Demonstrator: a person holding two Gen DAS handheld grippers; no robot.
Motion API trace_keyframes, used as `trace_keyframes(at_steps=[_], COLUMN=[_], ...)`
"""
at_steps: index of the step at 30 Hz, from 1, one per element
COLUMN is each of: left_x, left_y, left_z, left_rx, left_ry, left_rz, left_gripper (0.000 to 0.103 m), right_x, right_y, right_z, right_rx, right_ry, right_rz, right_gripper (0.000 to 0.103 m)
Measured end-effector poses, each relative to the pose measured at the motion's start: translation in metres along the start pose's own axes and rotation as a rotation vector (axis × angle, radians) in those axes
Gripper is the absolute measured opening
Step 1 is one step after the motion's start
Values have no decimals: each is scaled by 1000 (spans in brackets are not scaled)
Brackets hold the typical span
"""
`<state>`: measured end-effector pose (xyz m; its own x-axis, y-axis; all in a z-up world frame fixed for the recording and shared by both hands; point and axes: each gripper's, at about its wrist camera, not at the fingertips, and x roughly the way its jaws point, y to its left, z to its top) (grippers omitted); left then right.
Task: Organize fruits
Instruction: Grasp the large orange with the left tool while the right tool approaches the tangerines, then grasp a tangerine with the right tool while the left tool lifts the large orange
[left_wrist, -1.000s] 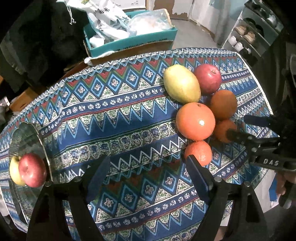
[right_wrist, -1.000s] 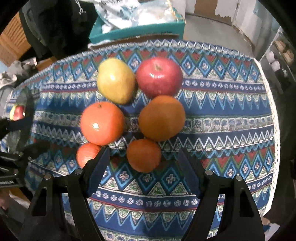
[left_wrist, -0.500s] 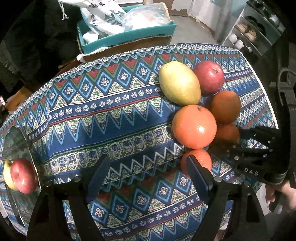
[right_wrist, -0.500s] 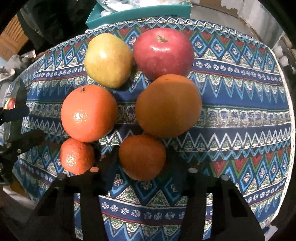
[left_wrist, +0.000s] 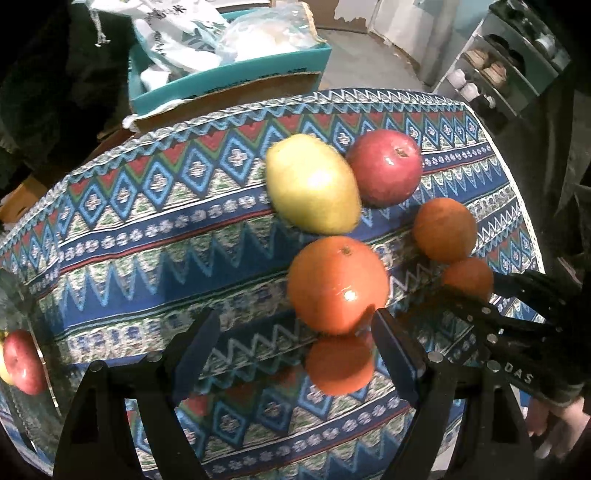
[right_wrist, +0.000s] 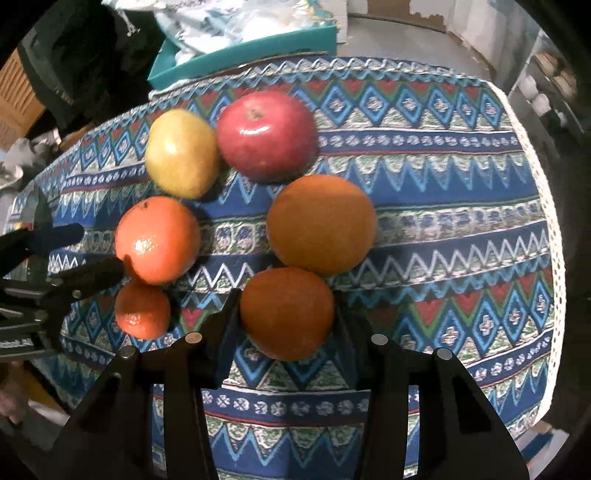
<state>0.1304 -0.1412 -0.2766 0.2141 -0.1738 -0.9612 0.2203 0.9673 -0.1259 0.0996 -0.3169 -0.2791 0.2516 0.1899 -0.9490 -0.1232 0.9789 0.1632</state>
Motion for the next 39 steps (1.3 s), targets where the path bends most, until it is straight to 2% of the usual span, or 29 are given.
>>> trace_keyframes(at_steps=[10,17,20,21,27,39], left_x=[27,38,41,43,40,4], left_y=[-15,-15,-16,-18,-22,-9], left_z=[13,15,13,13,8,-2], left_rx=[0,-34,-9,-2,25,31], left_ry=[52,67,79,81,52,-19], left_rz=[-24,-66,-79,-81,-60,-53], left_gripper=[87,86,71,71,69,69], right_x=[-9,-2,-1,-2,-2,-22], right_y=[-16,-4,-6,-7,-4,2], right_z=[-4,0,-2,-2,0,1], right_rx=[12,2,7,6,-2,-13], right_ry=[-3,-6,-3,-3,-12,-61], right_rz=[18,10,14,14,14,25], right_gripper=[46,46,46,46,46,46])
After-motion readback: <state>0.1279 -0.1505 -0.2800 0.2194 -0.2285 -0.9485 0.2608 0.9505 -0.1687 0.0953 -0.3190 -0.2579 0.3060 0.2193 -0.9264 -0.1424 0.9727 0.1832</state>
